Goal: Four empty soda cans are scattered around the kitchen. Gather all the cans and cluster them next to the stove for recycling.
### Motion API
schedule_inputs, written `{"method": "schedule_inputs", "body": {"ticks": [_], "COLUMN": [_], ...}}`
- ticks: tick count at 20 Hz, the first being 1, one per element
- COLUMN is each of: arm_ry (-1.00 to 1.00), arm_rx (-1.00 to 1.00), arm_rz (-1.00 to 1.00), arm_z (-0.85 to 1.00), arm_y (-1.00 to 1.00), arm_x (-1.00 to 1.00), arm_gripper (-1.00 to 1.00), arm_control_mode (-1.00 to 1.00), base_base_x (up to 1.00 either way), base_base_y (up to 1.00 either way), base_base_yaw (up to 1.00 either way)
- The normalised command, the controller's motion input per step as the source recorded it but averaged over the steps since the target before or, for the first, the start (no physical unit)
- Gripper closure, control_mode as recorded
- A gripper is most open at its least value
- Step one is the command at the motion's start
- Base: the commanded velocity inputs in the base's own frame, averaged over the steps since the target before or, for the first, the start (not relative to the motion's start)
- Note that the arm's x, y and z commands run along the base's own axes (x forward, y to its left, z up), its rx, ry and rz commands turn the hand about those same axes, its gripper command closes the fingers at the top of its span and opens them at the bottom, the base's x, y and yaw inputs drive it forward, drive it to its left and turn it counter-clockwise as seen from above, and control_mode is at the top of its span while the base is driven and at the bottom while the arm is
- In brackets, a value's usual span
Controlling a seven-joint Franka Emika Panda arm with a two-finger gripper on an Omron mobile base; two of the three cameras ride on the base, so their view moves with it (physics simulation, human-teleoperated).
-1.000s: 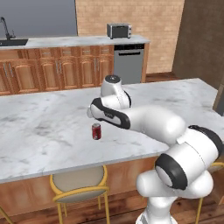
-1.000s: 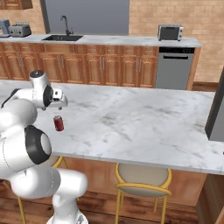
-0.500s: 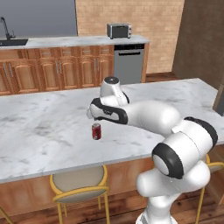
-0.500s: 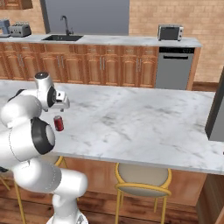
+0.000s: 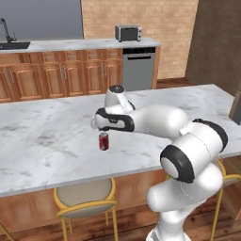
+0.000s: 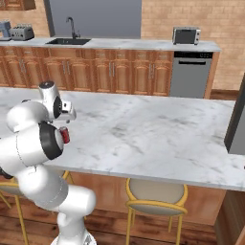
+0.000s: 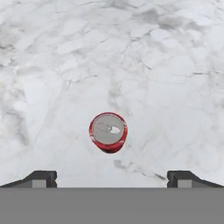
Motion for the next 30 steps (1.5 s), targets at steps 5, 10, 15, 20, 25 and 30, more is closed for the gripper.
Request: {"method": "schedule_inputs", "body": {"ticks": [5, 10, 15, 20, 25, 30], "arm_ry": [0.01, 0.02, 0.02, 0.03, 0.03, 0.05], "arm_rx": [0.00, 0.00, 0.00, 0.00, 0.00, 0.00], "arm_rz": [0.00, 0.00, 0.00, 0.00, 0.00, 0.00], "arm_z": [-0.17, -0.15, -0.15, -0.17, -0.18, -0.24], "arm_y": [0.11, 0.00, 0.00, 0.01, 0.03, 0.07], "arm_x": [0.13, 0.05, 0.12, 0.13, 0.14, 0.13], "arm_gripper": [-1.00, -1.00, -1.00, -1.00, -1.00, -1.00], "arm_control_mode": [-1.00, -1.00, -1.00, -1.00, -1.00, -1.00], "base_base_x": [0.00, 0.00, 0.00, 0.00, 0.00, 0.00], "base_base_y": [0.00, 0.00, 0.00, 0.00, 0.00, 0.00], "base_base_yaw": [0.00, 0.00, 0.00, 0.00, 0.00, 0.00]}}
